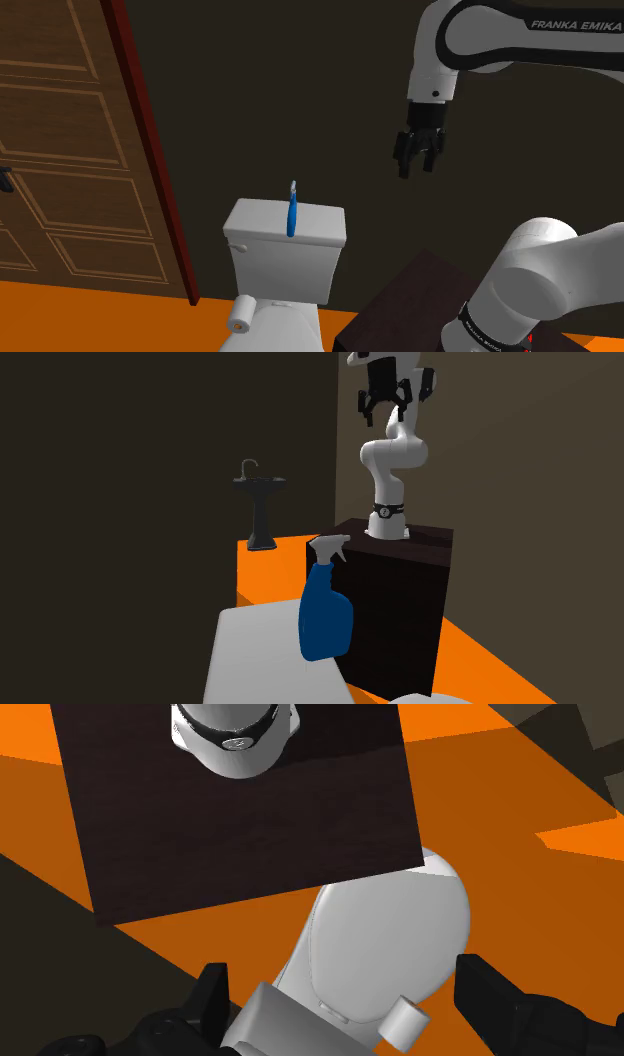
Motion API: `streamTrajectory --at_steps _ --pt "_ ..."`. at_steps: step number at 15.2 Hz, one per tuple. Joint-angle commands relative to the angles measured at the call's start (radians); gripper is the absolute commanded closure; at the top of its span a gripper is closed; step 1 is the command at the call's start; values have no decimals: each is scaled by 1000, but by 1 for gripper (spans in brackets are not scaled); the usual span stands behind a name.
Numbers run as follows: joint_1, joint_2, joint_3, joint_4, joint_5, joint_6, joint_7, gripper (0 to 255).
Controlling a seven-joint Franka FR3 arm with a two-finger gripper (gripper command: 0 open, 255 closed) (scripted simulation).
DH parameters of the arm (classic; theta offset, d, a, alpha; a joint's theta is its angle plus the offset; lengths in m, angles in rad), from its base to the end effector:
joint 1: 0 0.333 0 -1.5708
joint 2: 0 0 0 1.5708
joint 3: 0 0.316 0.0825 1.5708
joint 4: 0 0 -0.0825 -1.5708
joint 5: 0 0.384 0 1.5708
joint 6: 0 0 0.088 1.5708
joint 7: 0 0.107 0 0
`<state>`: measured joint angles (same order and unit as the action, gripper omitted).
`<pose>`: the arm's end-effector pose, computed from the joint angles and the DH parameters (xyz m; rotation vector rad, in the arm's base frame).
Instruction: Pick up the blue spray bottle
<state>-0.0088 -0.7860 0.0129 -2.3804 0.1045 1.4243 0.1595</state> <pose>0.2892 0.0146 0.5683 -3.0393 0.2337 0.2707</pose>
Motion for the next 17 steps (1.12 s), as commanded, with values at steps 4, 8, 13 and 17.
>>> streamTrajectory --at_steps 4,8,13,17 --pt "-5 15 52 -71 20 134 65 0" --pt "-12 67 123 -143 38 319 153 0" --pt "-31 182 215 -192 39 555 270 0" --pt "-64 309 290 -196 8 740 381 0"
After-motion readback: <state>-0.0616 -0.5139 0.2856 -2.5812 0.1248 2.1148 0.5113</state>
